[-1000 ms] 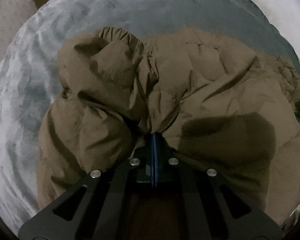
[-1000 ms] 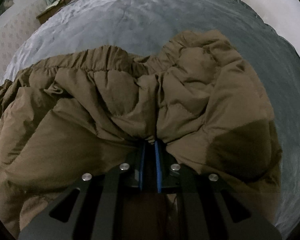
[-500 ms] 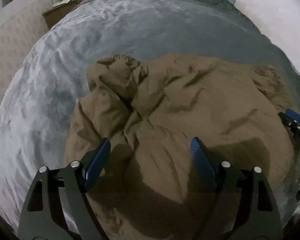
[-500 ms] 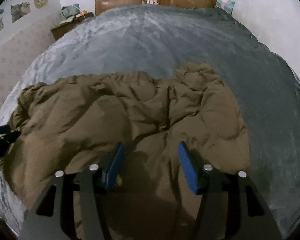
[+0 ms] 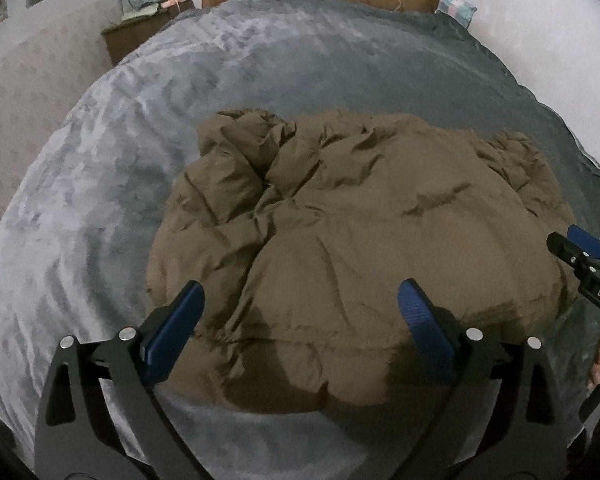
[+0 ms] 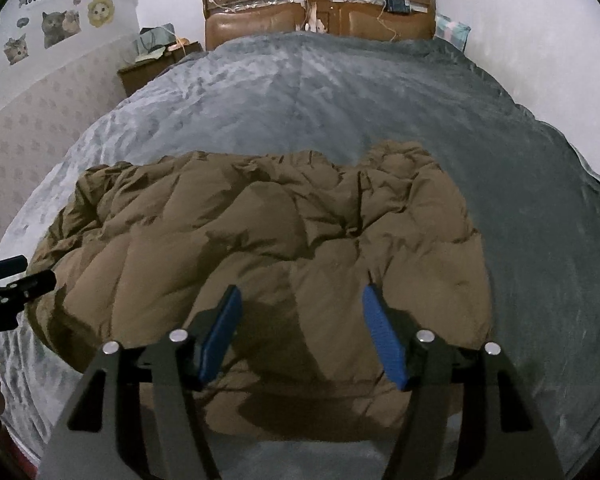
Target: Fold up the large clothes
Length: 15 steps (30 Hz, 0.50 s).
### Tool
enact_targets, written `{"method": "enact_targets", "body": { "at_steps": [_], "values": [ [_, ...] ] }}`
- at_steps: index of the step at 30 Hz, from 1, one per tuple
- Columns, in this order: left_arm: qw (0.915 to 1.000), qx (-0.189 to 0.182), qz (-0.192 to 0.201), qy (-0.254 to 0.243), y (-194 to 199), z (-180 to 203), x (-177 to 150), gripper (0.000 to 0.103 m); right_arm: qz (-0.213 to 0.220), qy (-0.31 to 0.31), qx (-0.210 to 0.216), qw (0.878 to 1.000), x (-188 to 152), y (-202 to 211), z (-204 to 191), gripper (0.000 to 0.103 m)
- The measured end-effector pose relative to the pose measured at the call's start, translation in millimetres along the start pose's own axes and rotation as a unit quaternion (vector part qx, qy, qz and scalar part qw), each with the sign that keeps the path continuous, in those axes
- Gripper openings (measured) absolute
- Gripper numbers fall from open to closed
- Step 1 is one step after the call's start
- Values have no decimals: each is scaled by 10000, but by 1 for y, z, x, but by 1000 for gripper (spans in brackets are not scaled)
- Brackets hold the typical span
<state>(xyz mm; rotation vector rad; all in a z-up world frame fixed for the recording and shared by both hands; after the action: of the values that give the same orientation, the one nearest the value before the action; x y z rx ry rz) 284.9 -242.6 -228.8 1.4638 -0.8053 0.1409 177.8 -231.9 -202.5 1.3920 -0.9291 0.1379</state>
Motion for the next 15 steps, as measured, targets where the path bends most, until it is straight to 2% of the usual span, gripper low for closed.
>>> {"method": "enact_targets", "body": {
  "at_steps": [15],
  "values": [
    [9998,159,141,39,21,-7,-20,100,54,-184,41,9998,-23,7,6,64]
  ]
}}
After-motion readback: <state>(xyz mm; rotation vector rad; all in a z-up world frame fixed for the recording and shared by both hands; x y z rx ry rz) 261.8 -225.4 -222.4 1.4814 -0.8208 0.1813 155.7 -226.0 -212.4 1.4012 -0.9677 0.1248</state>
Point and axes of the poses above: each gripper's, at about its wrist camera, not at the fingertips, and y roughly against the way its jaws point, z to its right, x to its top, the point moved 7 cm from there along -y, roughly the way its jaws point, and after that the axes turned 14 degrees about -y, right-handed, at the moved point
